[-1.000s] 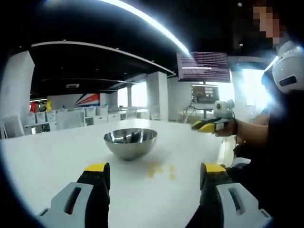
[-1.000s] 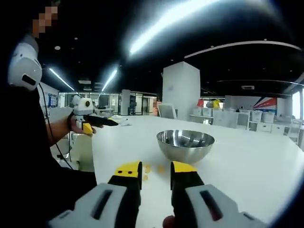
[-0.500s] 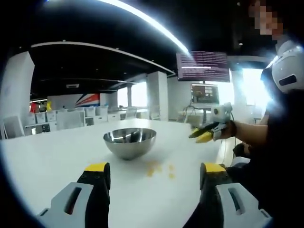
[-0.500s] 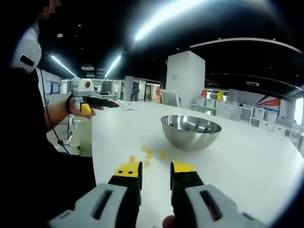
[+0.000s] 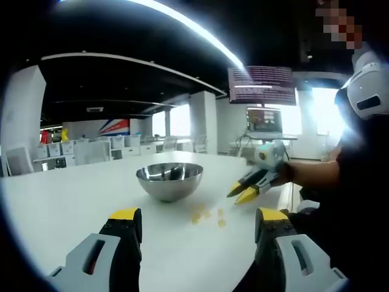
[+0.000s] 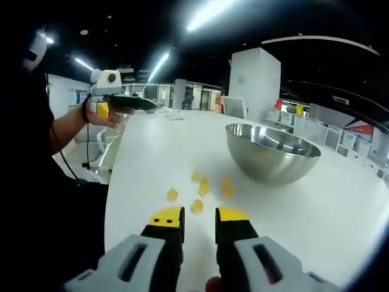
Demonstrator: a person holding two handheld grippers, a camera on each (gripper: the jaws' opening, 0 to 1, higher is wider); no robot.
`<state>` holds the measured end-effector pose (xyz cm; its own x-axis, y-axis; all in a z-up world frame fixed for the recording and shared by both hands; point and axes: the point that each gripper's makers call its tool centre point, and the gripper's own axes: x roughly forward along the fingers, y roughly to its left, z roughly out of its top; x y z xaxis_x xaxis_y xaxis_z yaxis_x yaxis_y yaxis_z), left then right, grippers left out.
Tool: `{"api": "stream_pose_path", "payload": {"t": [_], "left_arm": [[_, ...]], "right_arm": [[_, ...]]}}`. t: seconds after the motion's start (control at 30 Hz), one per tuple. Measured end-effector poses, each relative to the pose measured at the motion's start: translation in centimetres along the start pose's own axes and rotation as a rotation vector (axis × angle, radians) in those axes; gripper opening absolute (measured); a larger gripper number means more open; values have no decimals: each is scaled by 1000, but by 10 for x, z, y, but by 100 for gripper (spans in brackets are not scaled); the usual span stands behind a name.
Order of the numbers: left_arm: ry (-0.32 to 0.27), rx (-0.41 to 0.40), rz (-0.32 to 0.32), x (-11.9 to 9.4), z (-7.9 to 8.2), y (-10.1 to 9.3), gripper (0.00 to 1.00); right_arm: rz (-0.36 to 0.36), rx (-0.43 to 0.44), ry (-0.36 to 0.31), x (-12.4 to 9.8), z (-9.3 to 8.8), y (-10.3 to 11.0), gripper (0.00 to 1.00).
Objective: Pick up the QQ candy scattered on the table and place it into the stainless steel bowl on the table
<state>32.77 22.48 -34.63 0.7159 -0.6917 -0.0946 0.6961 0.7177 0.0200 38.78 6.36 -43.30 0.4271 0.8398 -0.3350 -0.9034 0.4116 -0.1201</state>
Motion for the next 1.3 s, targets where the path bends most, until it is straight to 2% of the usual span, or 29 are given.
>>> {"api": "stream_pose_path", "payload": {"t": [0.23,0.43,0.67,1.07,1.3], "left_arm": [[2,2,13,-3,1,3,77],[3,4,10,-3,2,1,77],[4,0,18,-5,1,4,77],[11,-4,14,-1,-2,3,77],[11,-1,10,2,0,2,77]], "right_arm": [[36,-14,29,22,-4,2,20],[45,1,39,30,-9,1,18],[39,13,53,30,-14,-2,15],[38,29,38,33,-14,-3,10],[27,38,13,26,-5,-7,9]]}}
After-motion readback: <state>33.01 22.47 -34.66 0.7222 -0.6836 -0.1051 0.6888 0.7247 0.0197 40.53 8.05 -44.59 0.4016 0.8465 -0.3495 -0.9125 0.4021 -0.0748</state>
